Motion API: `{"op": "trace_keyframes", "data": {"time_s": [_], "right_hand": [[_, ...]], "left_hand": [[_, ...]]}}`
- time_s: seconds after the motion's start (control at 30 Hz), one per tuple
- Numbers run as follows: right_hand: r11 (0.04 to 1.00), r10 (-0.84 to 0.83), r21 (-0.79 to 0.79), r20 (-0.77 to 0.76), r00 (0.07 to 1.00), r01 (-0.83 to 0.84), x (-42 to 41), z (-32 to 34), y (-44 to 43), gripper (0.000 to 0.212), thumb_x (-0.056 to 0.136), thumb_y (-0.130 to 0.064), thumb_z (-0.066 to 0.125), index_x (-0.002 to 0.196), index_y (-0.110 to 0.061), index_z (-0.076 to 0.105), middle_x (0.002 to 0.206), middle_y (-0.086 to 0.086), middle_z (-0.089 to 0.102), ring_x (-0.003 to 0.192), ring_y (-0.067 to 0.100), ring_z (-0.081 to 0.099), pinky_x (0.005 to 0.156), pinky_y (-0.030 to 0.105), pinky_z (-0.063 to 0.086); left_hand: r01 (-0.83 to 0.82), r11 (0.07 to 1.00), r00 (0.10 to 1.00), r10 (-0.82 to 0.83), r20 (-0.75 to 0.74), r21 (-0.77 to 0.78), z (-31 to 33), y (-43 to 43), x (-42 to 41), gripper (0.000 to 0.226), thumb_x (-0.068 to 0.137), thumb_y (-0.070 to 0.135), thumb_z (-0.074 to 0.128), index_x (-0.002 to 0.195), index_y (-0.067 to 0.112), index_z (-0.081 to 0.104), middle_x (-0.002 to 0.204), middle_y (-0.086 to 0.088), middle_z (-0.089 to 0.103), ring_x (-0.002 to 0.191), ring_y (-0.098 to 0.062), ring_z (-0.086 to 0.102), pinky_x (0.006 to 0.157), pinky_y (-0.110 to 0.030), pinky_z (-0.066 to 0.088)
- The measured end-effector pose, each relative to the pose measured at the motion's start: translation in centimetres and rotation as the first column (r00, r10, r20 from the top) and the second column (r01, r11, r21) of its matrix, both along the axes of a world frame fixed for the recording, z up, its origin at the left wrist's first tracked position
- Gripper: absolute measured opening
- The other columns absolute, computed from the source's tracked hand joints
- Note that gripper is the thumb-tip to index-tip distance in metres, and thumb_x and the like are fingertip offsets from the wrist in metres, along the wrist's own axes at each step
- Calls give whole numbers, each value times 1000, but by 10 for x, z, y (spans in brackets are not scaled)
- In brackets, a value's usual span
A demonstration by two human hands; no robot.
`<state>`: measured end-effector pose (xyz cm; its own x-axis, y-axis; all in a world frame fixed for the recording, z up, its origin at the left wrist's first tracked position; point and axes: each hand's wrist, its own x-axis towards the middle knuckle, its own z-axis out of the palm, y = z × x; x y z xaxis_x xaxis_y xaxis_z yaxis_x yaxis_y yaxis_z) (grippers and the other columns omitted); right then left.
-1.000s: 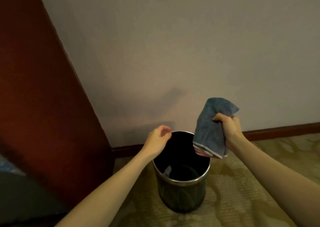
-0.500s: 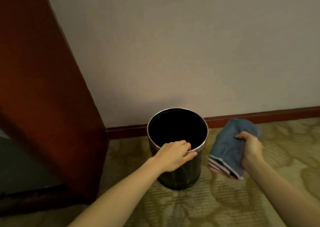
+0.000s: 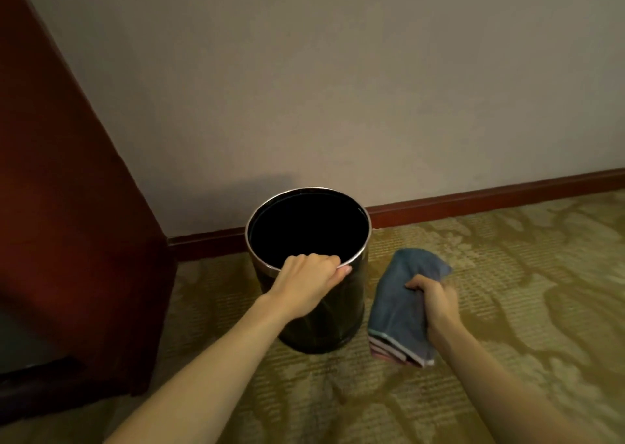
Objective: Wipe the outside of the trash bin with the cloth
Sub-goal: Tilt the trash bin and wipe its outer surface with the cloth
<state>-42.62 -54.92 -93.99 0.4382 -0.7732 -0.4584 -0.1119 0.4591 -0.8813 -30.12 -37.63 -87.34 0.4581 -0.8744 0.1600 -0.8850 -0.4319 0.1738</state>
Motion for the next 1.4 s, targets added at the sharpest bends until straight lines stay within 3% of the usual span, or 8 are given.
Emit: {"op": "trace_keyframes", "data": {"time_s": [0.17,0.43,0.67,0.8,0.87,1.1,1.27,1.4], "right_hand": [[1000,22,-9,-21,1000,-23,-6,-8,-3,37,69,-11,67,103,-4,55,90,19,66,81,36,64,65,40,52],[985,142,90,48,989,-146,-3,-2,-3,37,66,-13,62,100,1,62,90,24,69,83,38,67,67,42,51],[954,255,-151,-36,966,-257,40,11,24,28,80,-6,61,106,5,58,106,27,63,100,38,62,85,47,50],[838,326,-391,-199,924,-380,62,13,45,60,75,-32,73,127,-13,49,112,9,63,98,27,61,83,36,49],[767,270,-504,-308,912,-397,70,11,59,72,74,-43,69,135,-18,42,113,5,61,100,27,59,84,36,48],[467,131,-838,-251,959,-283,69,-1,138,55,80,-44,60,127,-20,44,108,0,47,77,18,57,59,34,47],[369,270,-859,-265,926,-354,71,-10,165,53,76,-48,49,123,-26,41,102,-3,38,70,16,53,49,29,43],[319,261,-891,-244,934,-322,89,-5,150,44,77,-31,64,115,-13,49,100,4,42,66,22,54,47,31,41]], "left_hand": [[-10,1000,999,11,39,-19,6,-3,-18,31,99,38,28,90,17,48,85,-9,64,78,-33,62,62,-40,41],[-303,921,953,285,-107,-244,32,9,-2,32,96,34,35,69,18,40,72,-5,47,78,-40,56,60,-37,32],[-429,855,902,384,-199,-293,36,40,51,36,93,29,34,58,18,35,60,0,41,62,-28,43,58,-36,30],[-472,830,878,414,-239,-296,33,58,71,48,96,44,32,60,14,43,63,-4,49,59,-22,46,60,-35,32],[-533,789,845,481,-232,-305,33,65,81,55,96,46,31,61,7,45,67,-11,54,68,-32,51,62,-36,33],[-687,668,721,677,-149,-286,24,89,122,62,97,46,27,81,-6,57,91,-33,59,89,-48,55,72,-46,41],[-637,695,764,628,-150,-334,22,103,136,57,99,33,31,59,-2,50,53,-11,42,66,-34,46,62,-38,30],[-570,745,813,572,-107,-346,22,114,145,57,99,23,35,48,-1,42,48,-12,39,60,-40,50,60,-38,27]]}}
